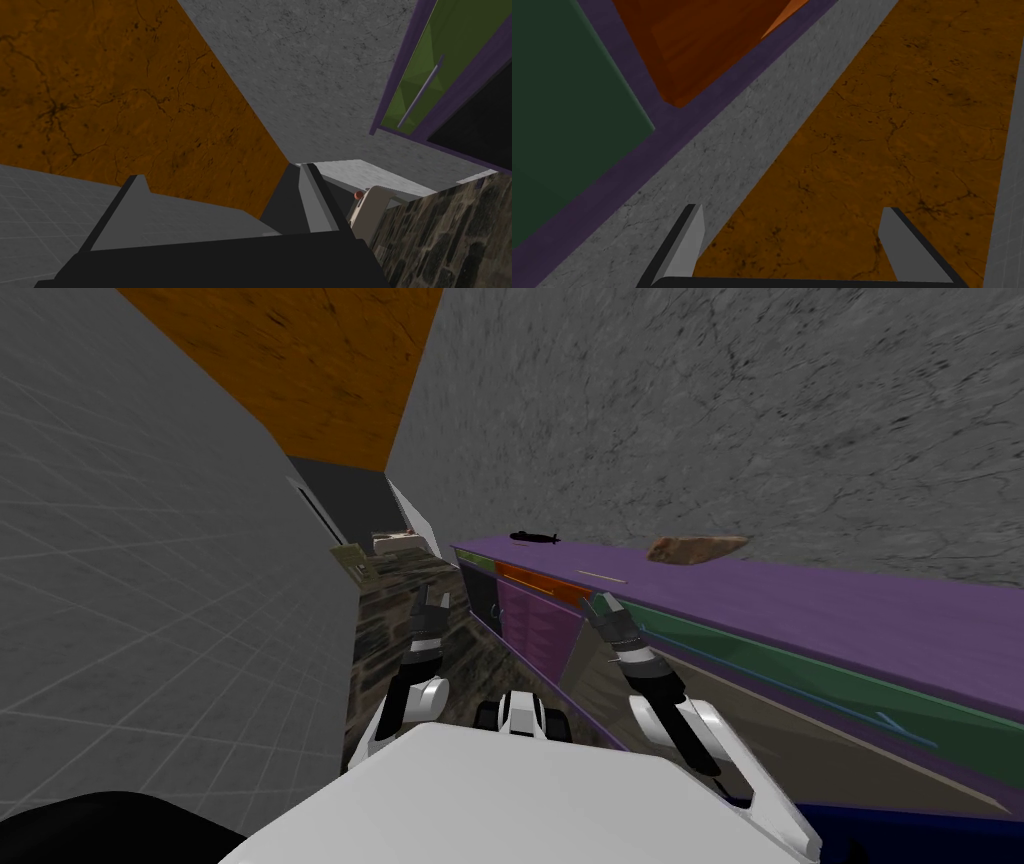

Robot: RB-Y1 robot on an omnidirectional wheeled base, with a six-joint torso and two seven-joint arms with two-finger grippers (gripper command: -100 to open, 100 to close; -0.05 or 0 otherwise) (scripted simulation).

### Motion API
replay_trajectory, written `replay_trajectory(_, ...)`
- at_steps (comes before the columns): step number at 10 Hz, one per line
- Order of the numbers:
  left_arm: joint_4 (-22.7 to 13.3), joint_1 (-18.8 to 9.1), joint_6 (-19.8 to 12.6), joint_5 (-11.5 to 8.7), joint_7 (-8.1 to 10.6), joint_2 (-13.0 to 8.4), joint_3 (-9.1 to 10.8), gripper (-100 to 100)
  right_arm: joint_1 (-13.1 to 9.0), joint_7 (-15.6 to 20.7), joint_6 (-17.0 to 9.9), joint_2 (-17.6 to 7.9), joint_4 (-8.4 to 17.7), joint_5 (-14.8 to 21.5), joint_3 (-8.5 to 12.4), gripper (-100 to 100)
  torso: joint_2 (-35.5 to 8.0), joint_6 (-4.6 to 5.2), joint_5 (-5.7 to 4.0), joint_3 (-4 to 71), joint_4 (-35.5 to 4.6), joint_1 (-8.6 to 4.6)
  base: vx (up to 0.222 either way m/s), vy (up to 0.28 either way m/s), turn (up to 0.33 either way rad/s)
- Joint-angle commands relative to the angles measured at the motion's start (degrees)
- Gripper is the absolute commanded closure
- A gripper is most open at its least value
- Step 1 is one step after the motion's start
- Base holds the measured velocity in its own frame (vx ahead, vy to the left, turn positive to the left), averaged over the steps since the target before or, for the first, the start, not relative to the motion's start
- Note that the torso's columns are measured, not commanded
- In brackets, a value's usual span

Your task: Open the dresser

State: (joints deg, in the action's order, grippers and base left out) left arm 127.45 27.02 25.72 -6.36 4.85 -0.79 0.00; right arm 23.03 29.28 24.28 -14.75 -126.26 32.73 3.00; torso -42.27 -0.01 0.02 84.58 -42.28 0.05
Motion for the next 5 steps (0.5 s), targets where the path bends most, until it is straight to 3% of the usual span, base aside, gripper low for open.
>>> replay_trajectory(1, 0.00, 0.00, 0.00, 0.00, 0.00, 0.00, 0.00, 0, -0.84, 3.54, -0.39, -0.78, 1.04, 3.01, 0.52, -100, -0.02, 0.01, -0.02, -0.02, -0.01, -0.06, 0.008, 0.064, -0.018)
replay_trajectory(4, 0.00, 0.00, 0.00, 0.00, 0.00, 0.00, 0.00, 0, -2.03, 8.58, -1.12, -2.13, 2.72, 7.87, 1.18, -100, -0.02, 0.01, -0.03, -0.02, -0.01, -0.09, 0.012, 0.064, -0.029)
replay_trajectory(5, 0.00, 0.00, 0.00, 0.00, 0.00, 0.00, 0.00, 0, -2.03, 8.78, -1.12, -2.13, 2.72, 7.87, 1.18, -100, 0.00, 0.01, -0.03, 0.00, 0.00, -0.07, 0.015, 0.060, -0.014)
